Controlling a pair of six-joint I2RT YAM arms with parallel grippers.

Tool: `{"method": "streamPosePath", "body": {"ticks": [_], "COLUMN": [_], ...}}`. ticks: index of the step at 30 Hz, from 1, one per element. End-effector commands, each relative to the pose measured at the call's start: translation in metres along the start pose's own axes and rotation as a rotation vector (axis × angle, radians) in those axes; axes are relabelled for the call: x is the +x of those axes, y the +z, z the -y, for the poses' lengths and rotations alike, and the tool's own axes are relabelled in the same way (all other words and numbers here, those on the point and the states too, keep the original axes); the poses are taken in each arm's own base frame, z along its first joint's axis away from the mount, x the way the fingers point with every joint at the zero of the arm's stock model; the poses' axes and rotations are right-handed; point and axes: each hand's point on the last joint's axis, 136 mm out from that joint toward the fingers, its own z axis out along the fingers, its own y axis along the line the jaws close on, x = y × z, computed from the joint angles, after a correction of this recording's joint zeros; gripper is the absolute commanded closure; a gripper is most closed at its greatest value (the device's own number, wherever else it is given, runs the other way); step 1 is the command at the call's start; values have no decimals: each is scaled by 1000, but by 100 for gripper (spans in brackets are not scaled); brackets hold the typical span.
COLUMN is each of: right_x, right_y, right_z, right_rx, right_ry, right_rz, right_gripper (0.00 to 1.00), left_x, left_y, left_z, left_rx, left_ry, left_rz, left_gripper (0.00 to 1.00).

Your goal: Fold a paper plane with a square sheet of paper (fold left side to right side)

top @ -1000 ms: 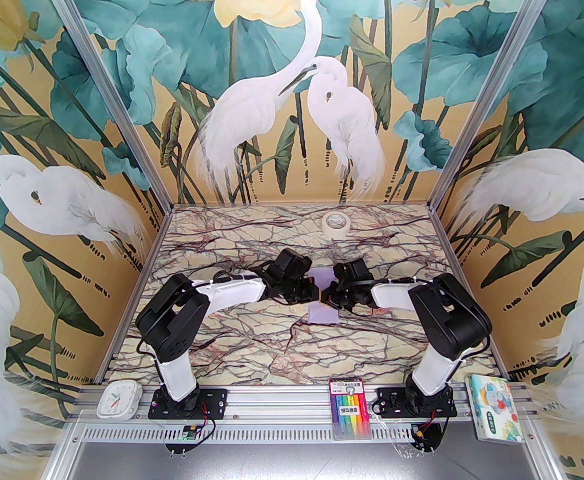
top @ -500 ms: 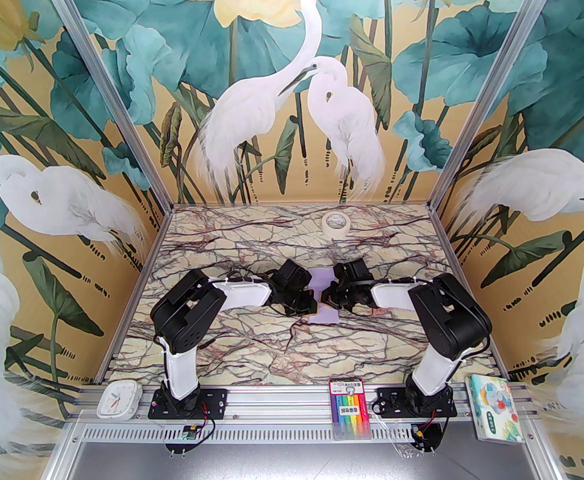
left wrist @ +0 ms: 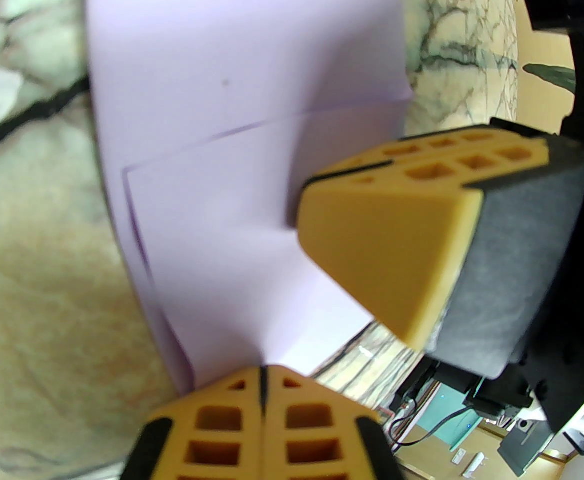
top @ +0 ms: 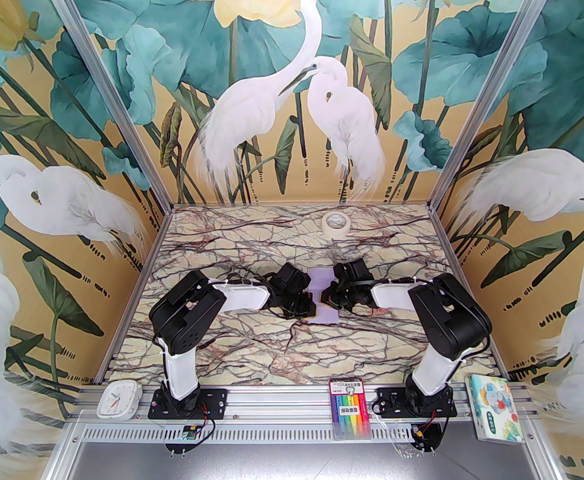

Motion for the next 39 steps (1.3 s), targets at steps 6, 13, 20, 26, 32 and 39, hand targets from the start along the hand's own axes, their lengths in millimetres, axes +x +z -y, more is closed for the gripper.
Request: {"method": "streamPosePath", "body": {"ticks": [6, 13, 20, 26, 32, 39], "right_x": [-13, -29, -45, -60, -48, -18], "right_y": [-12, -21, -31, -51, -60, -28], "right_z": [40, 54, 68, 55, 15, -1], "right_rx": [61, 43, 32, 49, -15, -26], "right_ry": [63, 81, 108, 61, 5, -15], "right_rz": [38, 65, 89, 127, 124, 51], "right_gripper": [100, 100, 100, 100, 100, 100], "left_x": [39, 38, 38, 37, 32, 29], "left_y": [10, 11, 9, 9, 8, 8], "left_z": [-42, -42, -39, -38, -32, -29], "left_rx": [-116, -113, -111, -107, -98, -90], "left_ry": [-65, -63, -57, -55, -51, -51], "left_rz": [-118, -120, -118, -116, -105, -100], "left_gripper": [100, 100, 100, 100, 100, 100]}}
